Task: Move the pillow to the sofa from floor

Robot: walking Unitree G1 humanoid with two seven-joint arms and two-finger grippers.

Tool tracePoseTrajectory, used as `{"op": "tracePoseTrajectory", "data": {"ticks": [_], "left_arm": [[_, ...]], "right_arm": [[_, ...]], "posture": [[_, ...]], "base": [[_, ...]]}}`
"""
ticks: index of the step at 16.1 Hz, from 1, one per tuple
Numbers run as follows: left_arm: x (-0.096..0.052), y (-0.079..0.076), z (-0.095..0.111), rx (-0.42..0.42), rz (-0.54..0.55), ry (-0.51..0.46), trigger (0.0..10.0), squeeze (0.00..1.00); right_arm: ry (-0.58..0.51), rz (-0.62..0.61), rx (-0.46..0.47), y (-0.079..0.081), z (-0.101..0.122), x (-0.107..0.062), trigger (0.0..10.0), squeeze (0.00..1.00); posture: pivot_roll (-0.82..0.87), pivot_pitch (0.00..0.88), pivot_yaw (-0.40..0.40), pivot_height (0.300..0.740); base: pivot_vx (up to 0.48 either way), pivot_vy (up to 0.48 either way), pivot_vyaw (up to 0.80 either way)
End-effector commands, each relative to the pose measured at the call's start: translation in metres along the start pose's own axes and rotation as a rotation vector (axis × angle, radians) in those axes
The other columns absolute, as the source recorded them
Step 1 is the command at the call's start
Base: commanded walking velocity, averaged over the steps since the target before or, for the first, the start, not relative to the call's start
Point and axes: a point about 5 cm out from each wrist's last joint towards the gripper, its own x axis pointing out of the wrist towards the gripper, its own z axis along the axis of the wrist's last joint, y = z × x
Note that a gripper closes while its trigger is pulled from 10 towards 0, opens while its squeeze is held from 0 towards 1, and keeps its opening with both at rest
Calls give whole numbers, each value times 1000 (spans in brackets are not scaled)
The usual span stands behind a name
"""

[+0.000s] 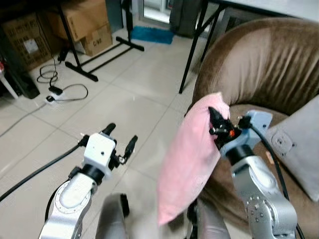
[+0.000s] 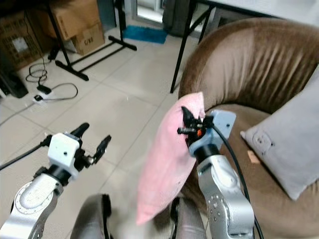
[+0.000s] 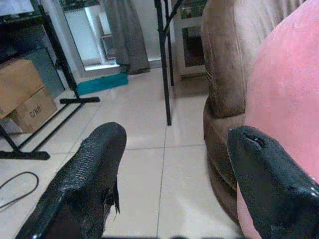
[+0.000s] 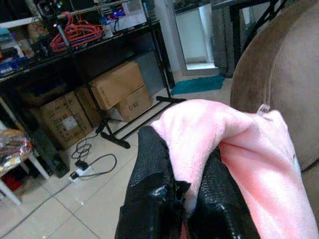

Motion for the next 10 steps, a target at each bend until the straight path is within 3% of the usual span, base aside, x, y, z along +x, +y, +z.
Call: {"op": "tracePoseTrajectory", "data": {"ticks": [1, 8, 10], "left_arm": [[0, 2, -1, 9, 3, 3, 10000, 0], [3, 3, -1, -11, 6, -2, 10000, 0], [4, 0, -9, -18, -9, 87, 10000, 0]], "right_arm": [[-72, 12, -1, 4, 17, 1, 0, 0], [-99, -18, -13, -1, 28, 4, 0, 0], [-74, -28, -16, -2, 21, 0, 0, 0]], "posture": [[-1, 0, -32, 668], [-7, 0, -26, 733], [-8, 0, -27, 740]], "base": [[0, 0, 0], [0, 0, 0], [0, 0, 0]]}}
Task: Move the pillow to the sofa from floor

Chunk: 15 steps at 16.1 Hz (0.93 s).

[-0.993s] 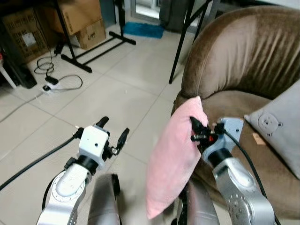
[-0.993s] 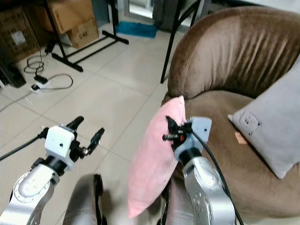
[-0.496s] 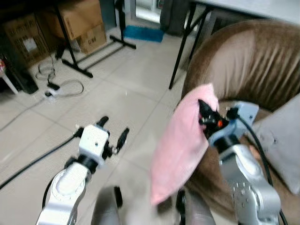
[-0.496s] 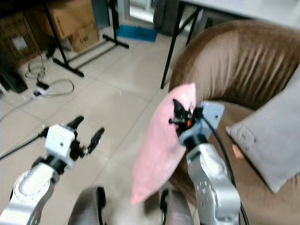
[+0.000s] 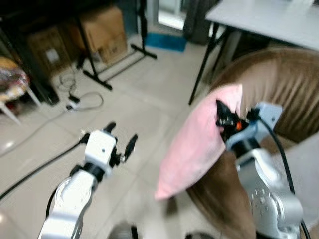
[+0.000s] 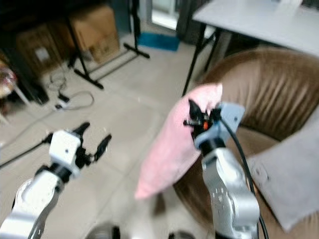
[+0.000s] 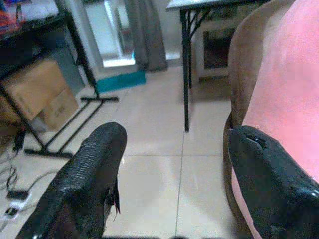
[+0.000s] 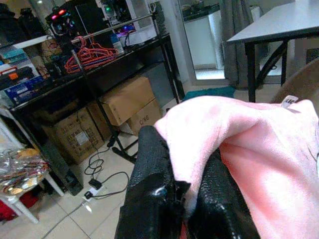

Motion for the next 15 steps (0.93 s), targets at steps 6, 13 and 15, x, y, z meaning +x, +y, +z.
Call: {"op": "tracePoseTrajectory", "data": {"ticks": [6, 13, 15], "left_arm": [[7, 3, -3, 30, 33, 45, 10000, 0], [10, 12, 4, 50, 120, -10, 10000, 0], [10, 10, 5, 29, 111, -34, 10000, 0]], "right_arm": [[92, -52, -57, -6, -20, -15, 10000, 0], [98, -87, -34, -8, -24, -11, 10000, 0], [94, -90, -40, -7, -25, -9, 10000, 0]], "posture": [[-22, 0, -11, 740], [-15, 0, -13, 740], [-14, 0, -13, 740]], "base": [[0, 0, 0], [0, 0, -686], [0, 0, -800]]}}
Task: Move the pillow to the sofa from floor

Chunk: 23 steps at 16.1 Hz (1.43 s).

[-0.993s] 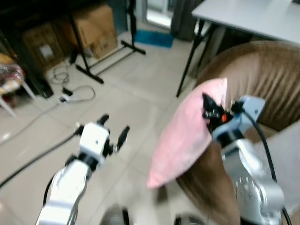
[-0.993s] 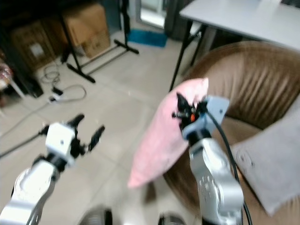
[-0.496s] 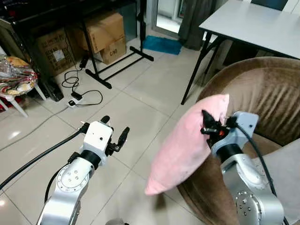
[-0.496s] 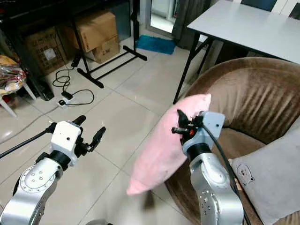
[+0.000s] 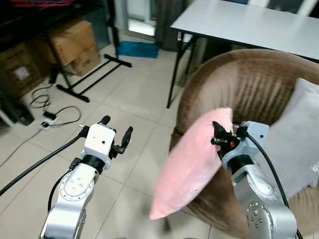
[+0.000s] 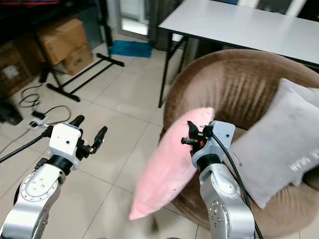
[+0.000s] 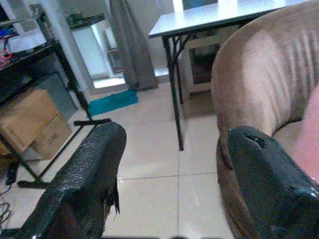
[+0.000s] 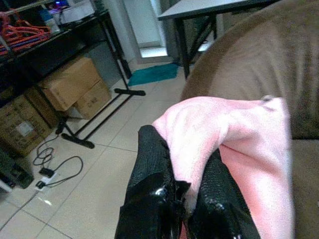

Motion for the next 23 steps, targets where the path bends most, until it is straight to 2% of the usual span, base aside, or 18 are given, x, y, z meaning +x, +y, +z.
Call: {"op": "tracePoseTrajectory", "data": {"ticks": [1, 4, 9, 21, 23], "left_arm": [[-1, 0, -2, -13, -2, 1, 10000, 0], [-2, 1, 0, -25, -23, -19, 10000, 0], [-2, 1, 1, -35, -43, -29, 10000, 0], [-6, -5, -3, -27, -133, -1, 10000, 0], [-7, -7, -3, -25, -155, 1, 10000, 0]], "right_arm": [[-72, 5, -13, 3, 13, 3, 10000, 0], [-88, 37, -27, 9, 15, 6, 10000, 0], [-79, 62, -47, 13, 13, 9, 10000, 0], [-78, 89, -34, 17, 13, 12, 10000, 0], [-79, 135, -58, 20, 13, 12, 10000, 0]], "posture": [[-12, 0, -13, 740], [-8, 0, -15, 740], [-3, 0, -16, 740], [2, 0, -14, 740], [2, 0, -15, 740]], "base": [[0, 0, -800], [0, 0, -800], [335, 0, 0], [358, 0, -800], [315, 0, -400]]}}
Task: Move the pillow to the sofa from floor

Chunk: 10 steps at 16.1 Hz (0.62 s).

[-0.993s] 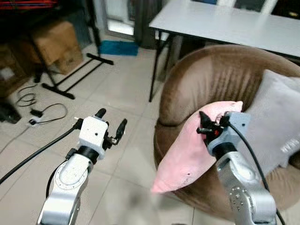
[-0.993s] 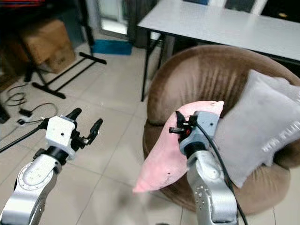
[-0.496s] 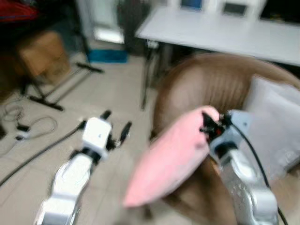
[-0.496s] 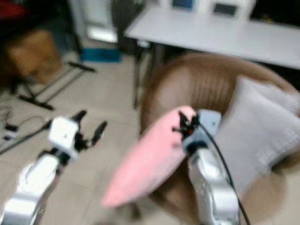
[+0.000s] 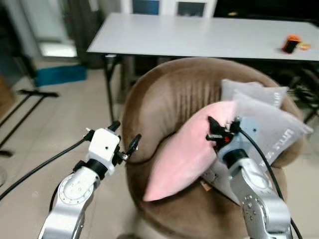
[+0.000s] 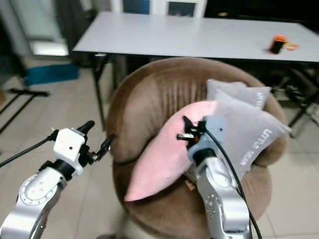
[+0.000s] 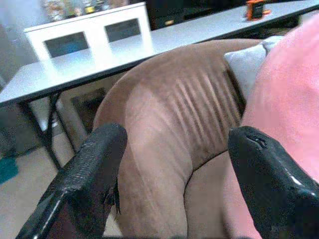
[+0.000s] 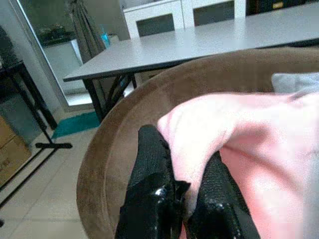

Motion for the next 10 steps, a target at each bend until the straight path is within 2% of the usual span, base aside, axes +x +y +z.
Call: {"op": "tracePoseTrajectory", "data": {"ticks": [1, 4, 7, 8, 10], "left_arm": [[-1, 0, 0, -1, -16, 1, 10000, 0], [-5, -5, -1, -1, -90, 16, 10000, 0], [-11, -10, -5, -27, -177, 47, 10000, 0], [-14, -13, -7, -36, -231, 64, 10000, 0], [-19, -17, -10, -26, -335, 102, 10000, 0]], "right_arm": [[-48, 61, -12, 8, 11, 0, 10000, 0], [-35, 246, -63, 28, 11, 7, 10000, 0], [-42, 321, -94, 38, 14, 22, 10000, 0], [-42, 345, -113, 42, 16, 30, 10000, 0], [-73, 368, -133, 46, 25, 55, 10000, 0]], "posture": [[4, 0, -17, 740], [10, 0, -20, 740], [20, 0, -26, 740], [24, 0, -28, 740], [36, 0, -34, 740]], "base": [[0, 0, 0], [0, 0, 0], [0, 0, 0], [0, 0, 0], [0, 0, 0]]}}
